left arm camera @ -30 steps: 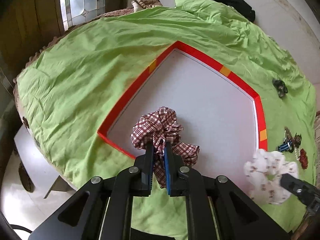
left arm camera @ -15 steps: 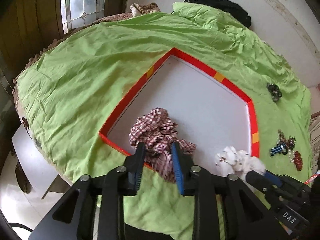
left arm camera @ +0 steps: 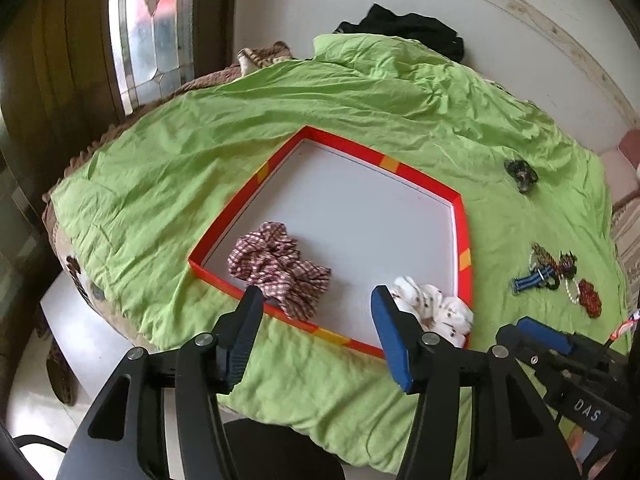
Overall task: Organize jewelry
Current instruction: 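Lift both open tools away from the tray toward the jewelry, then grasp the blue striped watch strap with the left tool while the right tool grasps the red polka-dot scrunchie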
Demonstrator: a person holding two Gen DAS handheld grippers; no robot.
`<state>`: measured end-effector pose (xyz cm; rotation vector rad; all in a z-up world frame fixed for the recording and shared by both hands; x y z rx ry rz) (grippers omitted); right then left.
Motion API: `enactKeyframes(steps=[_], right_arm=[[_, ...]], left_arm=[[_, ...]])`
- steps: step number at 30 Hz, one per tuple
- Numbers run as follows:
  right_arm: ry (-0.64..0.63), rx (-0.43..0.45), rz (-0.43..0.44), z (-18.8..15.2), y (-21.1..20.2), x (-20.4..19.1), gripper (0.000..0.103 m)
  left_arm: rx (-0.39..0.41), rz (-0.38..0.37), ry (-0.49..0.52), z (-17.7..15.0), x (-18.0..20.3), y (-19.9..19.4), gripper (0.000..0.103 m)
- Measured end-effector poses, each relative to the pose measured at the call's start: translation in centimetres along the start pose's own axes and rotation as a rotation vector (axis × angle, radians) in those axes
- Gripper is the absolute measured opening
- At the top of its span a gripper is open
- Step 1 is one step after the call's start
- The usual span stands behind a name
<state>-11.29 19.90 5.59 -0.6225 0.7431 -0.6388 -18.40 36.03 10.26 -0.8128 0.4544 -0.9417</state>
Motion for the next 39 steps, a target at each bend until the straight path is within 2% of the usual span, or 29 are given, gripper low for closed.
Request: enactKeyframes(steps=[14, 24, 31, 39], right_arm=[[0.104, 0.1, -0.081, -2.6, -6.5, 6.8, 0.054], [0.246, 0.139, -0.173, -6.8, -11.0, 15.2, 0.055], [0.425, 0.184, -0.23, -10.3, -14.5, 22.3, 0.055], [0.535, 0.244, -0.256, -12.5, -17.4, 27.6, 0.055]], left_arm=[[0.037, 0.01, 0.145, -1.2, 5.9, -3.3, 0.057], [0.03, -0.016, 0.248, -2.4, 10.6, -4.0, 0.058], [-0.035, -0.07, 0.315, -3.9, 14.7, -2.7, 0.059], [-0.081, -0.129, 0.405, -5.3, 20.5, -0.7, 0.059]])
Point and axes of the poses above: each gripper's, at about its wrist camera, not at the fingertips, and y roughly the way its jaws point, x to its right, z to its top, the point moved 4 cm from there along y, roughly the way its jaws point, and after that the axes turned 10 degrees about z, right-handed, at the moved point
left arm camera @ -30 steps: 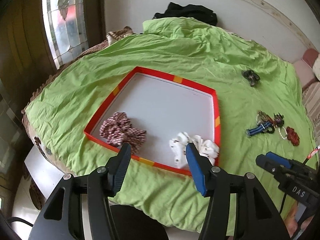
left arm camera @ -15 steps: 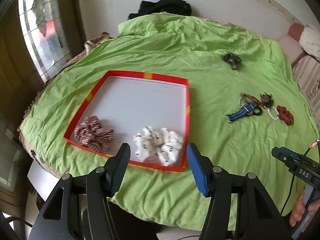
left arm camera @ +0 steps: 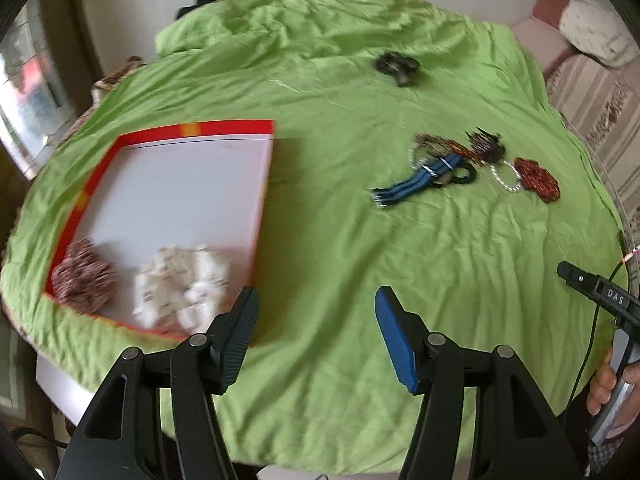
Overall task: Organize jewelry
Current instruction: 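Grasp the blue striped watch strap with the left tool while the right tool grasps the red polka-dot scrunchie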
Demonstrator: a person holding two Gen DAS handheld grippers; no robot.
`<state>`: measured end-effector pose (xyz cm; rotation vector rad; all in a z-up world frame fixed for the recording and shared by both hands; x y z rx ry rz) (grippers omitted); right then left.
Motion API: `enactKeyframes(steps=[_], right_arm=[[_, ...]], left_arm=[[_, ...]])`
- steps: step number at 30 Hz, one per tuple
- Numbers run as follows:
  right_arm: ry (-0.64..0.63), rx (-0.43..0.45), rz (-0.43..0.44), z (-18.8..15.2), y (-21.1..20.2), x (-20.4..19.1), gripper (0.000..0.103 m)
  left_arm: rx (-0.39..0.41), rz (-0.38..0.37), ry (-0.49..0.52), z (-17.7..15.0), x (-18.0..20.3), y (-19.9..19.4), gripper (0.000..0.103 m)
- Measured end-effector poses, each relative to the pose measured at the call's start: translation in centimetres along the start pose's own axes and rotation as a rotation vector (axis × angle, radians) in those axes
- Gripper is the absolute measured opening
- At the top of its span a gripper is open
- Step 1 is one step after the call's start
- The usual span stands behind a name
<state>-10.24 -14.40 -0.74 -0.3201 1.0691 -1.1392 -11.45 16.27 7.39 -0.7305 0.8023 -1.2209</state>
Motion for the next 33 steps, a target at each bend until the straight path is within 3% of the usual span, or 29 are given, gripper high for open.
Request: enactKeyframes(steps=[10, 16, 21, 25, 31, 32, 33], right_arm=[[0.024, 0.053, -0.03, 4.0, 0.2, 2.9, 0.055], [0.028, 0.086, -0.065, 7.4, 1.1, 4.3, 0.063], [0.088, 0.113, -0.06, 9.7, 2.1, 5.5, 0.065], [0.131, 0.119, -0.048, 11.3, 3.3, 6.1, 0.066], [0.158, 0.106, -0.068, 12.3, 4.9, 6.6, 0.067], [0.16, 0.107, -0.071, 12.3, 5.0, 6.7, 0.067], [0.159, 0.106, -0.076, 12.3, 5.1, 6.8, 0.065]], left_arm=[[-0.02, -0.084, 0.125, 4.7, 7.1, 6.5, 0.059], [-0.033, -0.113, 0.179, 6.9, 9.3, 10.1, 0.059], [-0.03, -0.097, 0.212, 8.3, 10.3, 12.3, 0.061], [-0.028, -0.133, 0.218, 9.2, 10.4, 13.3, 0.061], [-0.036, -0.128, 0.248, 9.0, 10.9, 14.6, 0.063], [-0.029, -0.125, 0.251, 8.9, 10.9, 14.5, 0.062], [-0.023, -0.127, 0.25, 8.8, 10.9, 14.4, 0.048]])
Point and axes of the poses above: each gripper's, at about its wrist camera, not at the fingertips, and y roughly the way its jaws point, x to its right, z to its top, the point moved 4 cm from there along y, roughly the way its jaws point, and after that the axes turned 10 degrees about z, right-handed, at the moved point
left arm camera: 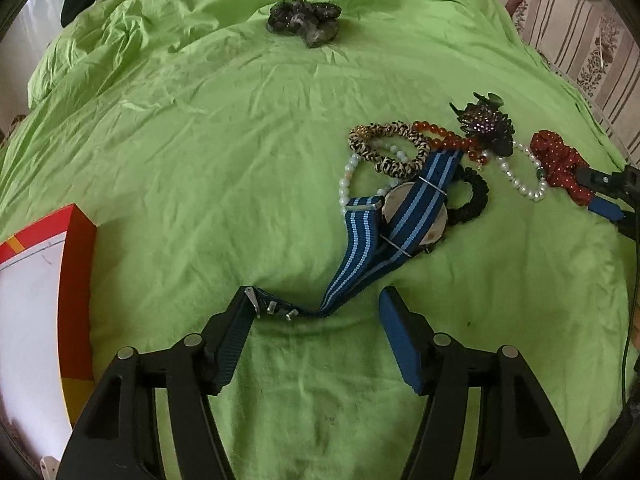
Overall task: Organize jewelry
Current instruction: 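Grasp the blue striped watch strap with the left tool while the right tool grasps the red polka-dot scrunchie, then carry the watch and red scrunchie over the tray with both tools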
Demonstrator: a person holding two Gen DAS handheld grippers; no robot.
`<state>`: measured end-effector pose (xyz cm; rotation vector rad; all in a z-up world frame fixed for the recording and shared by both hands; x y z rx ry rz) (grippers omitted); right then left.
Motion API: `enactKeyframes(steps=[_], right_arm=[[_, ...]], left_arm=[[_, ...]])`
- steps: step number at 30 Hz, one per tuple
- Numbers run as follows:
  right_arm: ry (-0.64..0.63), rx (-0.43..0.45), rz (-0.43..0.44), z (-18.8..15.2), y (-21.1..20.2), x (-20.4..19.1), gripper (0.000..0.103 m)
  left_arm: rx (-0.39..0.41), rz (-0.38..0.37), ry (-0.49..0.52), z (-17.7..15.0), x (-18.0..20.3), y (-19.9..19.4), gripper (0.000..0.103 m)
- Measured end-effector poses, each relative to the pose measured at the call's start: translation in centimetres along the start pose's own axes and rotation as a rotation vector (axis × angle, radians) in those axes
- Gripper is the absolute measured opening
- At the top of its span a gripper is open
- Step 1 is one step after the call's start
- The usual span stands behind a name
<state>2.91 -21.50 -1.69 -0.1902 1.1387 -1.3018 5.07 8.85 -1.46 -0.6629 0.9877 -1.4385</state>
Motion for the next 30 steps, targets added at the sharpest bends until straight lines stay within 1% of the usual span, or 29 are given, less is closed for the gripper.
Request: enactKeyframes(steps=[1, 2, 3, 5, 6, 9, 12, 15, 17, 19, 24, 30], right_arm=[[-0.002, -0.002, -0.003, 0.0, 0.1, 0.1, 0.061], [-0.007, -0.004, -0.012, 0.0, 0.2, 0.2, 0.046], [-0.01, -0.007, -0.019, 0.1, 0.3, 0.3, 0.029], [-0.002, -0.008, -0.009, 0.2, 0.1, 0.6, 0.015], [0.006, -0.004, 0.003, 0.2, -0.2, 0.7, 0.011], [-0.005, 0.02, 0.008, 0.1, -1.7, 0.4, 0.009], [-0.044, 0.046, 0.002, -0.2, -3.4, -0.5, 0.008], [-0.082, 0.061, 0.008, -0.7, -5.0, -1.8, 0.007], [-0.102, 0.069, 0.019, -1.0, -6.0, -2.7, 0.007], [-0.123, 0.078, 0.032, -1.5, -7.1, -3.5, 0.007], [-0.186, 0.088, 0.053, -2.9, -9.3, -6.0, 0.007], [-0.255, 0.062, 0.091, -4.9, -10.4, -9.3, 0.007]], left_arm=[[-0.001, -0.01, -0.009, 0.0, -0.1, -0.1, 0.035], [-0.006, -0.027, -0.02, 0.0, -0.2, -0.2, 0.027], [-0.009, -0.04, -0.04, 0.1, -0.3, -0.4, 0.025], [-0.009, -0.049, -0.061, 0.0, -0.5, -1.0, 0.023], [-0.005, -0.049, -0.065, -0.1, -0.4, -1.4, 0.022], [0.017, -0.067, -0.081, -0.5, -0.3, -3.3, 0.021], [0.066, -0.101, -0.104, -0.7, -0.3, -6.5, 0.019], [0.108, -0.131, -0.131, -0.7, -0.8, -9.3, 0.012], [0.142, -0.156, -0.165, -0.9, -1.5, -11.6, 0.012], [0.168, -0.164, -0.188, -1.0, -2.0, -13.3, 0.011], [0.227, -0.159, -0.245, -1.9, -4.2, -17.2, 0.01], [0.267, -0.142, -0.301, -3.3, -7.2, -20.1, 0.01]])
Point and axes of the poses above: each gripper's, at about its wrist camera, not at the fingertips, and y roughly the way its jaws point, x to its right, z to its top, the point moved 4 cm from there along y, roughly the way its jaws point, and after that the axes turned 10 degrees about z, right-handed, at the moved point
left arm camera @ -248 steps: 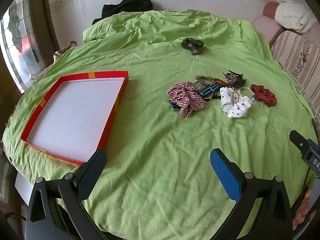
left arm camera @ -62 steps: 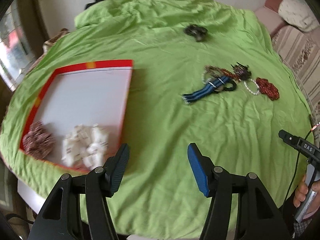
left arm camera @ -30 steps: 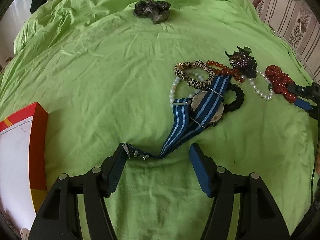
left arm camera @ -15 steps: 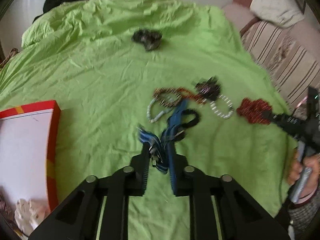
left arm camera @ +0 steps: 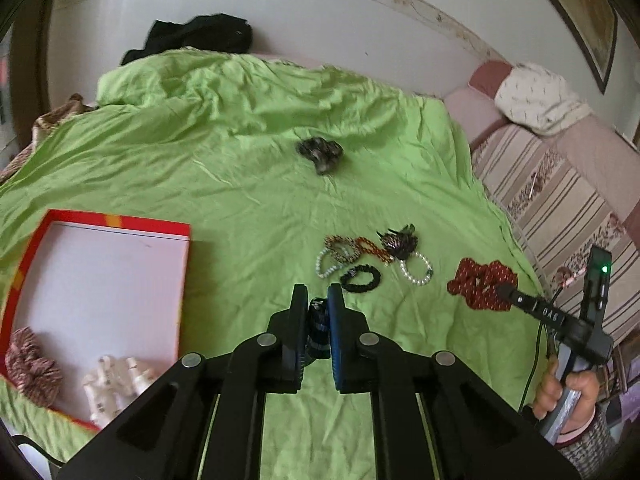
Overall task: Organize jewelry
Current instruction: 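Carry the watch and red scrunchie over the tray with both tools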
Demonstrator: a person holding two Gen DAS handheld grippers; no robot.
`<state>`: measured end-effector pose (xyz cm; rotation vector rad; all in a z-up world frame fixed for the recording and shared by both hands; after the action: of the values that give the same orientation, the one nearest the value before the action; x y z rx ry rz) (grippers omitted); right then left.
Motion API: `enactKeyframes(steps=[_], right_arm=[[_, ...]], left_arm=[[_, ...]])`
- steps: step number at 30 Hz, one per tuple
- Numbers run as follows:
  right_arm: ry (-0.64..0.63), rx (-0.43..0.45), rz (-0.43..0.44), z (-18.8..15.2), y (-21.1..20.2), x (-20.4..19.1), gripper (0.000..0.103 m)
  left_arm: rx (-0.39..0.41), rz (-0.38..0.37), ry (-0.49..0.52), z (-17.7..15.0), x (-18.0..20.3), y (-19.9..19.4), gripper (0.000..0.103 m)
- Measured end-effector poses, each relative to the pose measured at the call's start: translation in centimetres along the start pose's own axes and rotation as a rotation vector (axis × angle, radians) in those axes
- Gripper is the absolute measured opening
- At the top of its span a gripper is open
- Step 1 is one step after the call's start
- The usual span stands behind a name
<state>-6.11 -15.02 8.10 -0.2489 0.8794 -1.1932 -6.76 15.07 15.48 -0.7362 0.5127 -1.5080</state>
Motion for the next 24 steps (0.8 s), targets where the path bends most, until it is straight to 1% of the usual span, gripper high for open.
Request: enactKeyframes(steps=[7, 11, 14, 20, 24], right_arm=[[-0.095, -0.024, 0.05, -0.8, 0.0, -5.3, 0.007], [-0.139, -0.043, 0.077, -1.1, 0.5, -8.3, 0.007], [-0.166, -0.069, 0.099, -1.6, 1.2, -10.5, 0.007], [-0.223, -0.127, 0.139, -2.8, 3.1, -14.9, 0.007], [-0.267, -0.17, 0.17, -3.9, 4.7, -18.2, 0.007]], left_arm=[[0.059, 0.023, -0.051, 0.6, -3.8, -4.1, 0.009], [0.109, 0.036, -0.06, 1.1, -5.9, -6.8, 0.01], [0.131, 0.046, -0.078, 1.5, -7.7, -8.2, 0.009], [0.141, 0.092, -0.115, 1.8, -11.9, -8.9, 0.009], [0.145, 0.121, -0.141, 1.9, -14.8, -8.7, 0.009]])
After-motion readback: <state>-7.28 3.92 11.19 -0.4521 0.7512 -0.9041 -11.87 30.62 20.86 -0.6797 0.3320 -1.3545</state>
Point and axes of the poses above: each gripper's, at about its wrist camera, not at the fingertips, and y roughly the way its jaws point, x to its right, z to its top, the point moved 4 cm from there along y, roughly the way its jaws point, and after that the axes turned 10 degrees about z, right-handed, at the moved point
